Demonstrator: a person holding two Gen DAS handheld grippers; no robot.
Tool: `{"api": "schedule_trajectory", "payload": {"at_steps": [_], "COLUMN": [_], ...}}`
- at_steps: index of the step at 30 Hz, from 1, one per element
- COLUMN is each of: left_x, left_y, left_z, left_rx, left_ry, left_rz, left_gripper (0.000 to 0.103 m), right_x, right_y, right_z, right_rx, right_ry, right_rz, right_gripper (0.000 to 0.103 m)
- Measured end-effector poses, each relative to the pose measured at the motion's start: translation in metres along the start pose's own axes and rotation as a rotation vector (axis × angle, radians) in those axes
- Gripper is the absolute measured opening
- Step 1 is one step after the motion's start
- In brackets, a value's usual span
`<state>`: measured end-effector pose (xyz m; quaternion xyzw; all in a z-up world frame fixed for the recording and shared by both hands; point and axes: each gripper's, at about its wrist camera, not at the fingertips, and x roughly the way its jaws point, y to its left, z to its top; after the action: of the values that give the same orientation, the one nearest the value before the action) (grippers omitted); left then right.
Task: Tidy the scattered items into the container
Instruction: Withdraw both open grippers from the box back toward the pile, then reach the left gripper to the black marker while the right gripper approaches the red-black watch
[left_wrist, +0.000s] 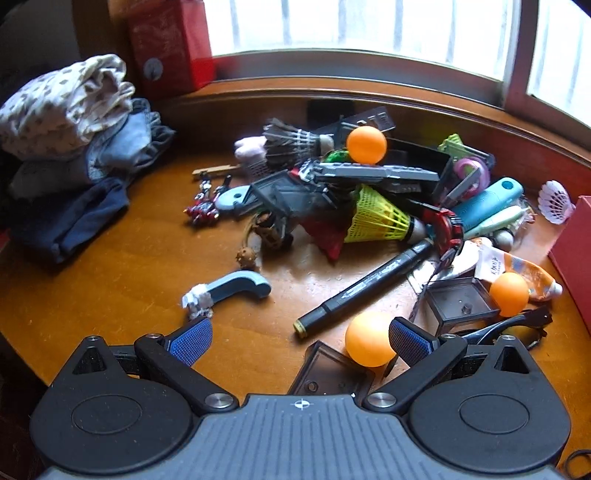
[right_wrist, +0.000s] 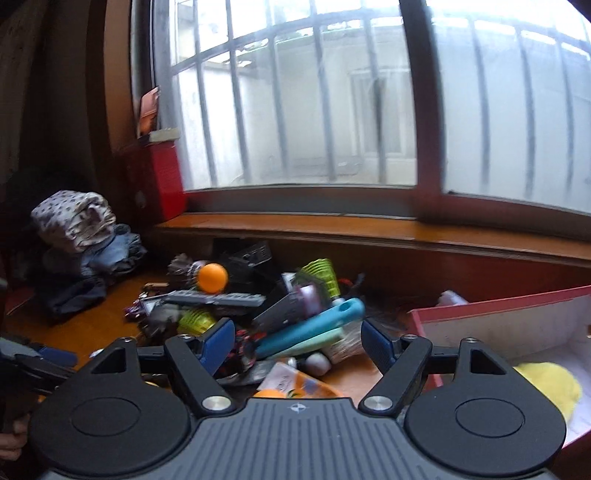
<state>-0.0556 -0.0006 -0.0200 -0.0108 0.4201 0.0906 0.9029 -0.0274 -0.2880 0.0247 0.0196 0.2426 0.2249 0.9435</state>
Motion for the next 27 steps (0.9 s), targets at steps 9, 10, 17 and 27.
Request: {"api": "schedule_trajectory", "payload": {"at_steps": [9, 10, 17, 27], "left_x": [0.021, 0.024, 0.045, 0.063], "left_y": [0.024, 0.027, 0.054, 0.062], "left_z": [0.02, 0.022, 0.032, 0.042], "left_rx": [0.104, 0.119, 0.181, 0.284], "left_ry": [-0.032, -0.034, -0.051, -0.08], "left_rz": [-0.108, -0.115, -0.169, -0.284], "left_gripper": [0.103, 0.103, 0.103, 0.103], "right_x": [0.049, 0.056, 0.104, 0.143], "right_y": [0.042, 0.046, 0.067, 0.082], "right_z": [-0.006, -0.005, -0.011, -0.01], "right_rx": [0.101, 0.113, 0.171, 0.147], "right_ry": [0.136, 0.15, 0.221, 0.269], "right_rz": [0.051, 0.049, -0.034, -0.166], "right_gripper": [0.076, 0.073, 0.062, 0.042]}}
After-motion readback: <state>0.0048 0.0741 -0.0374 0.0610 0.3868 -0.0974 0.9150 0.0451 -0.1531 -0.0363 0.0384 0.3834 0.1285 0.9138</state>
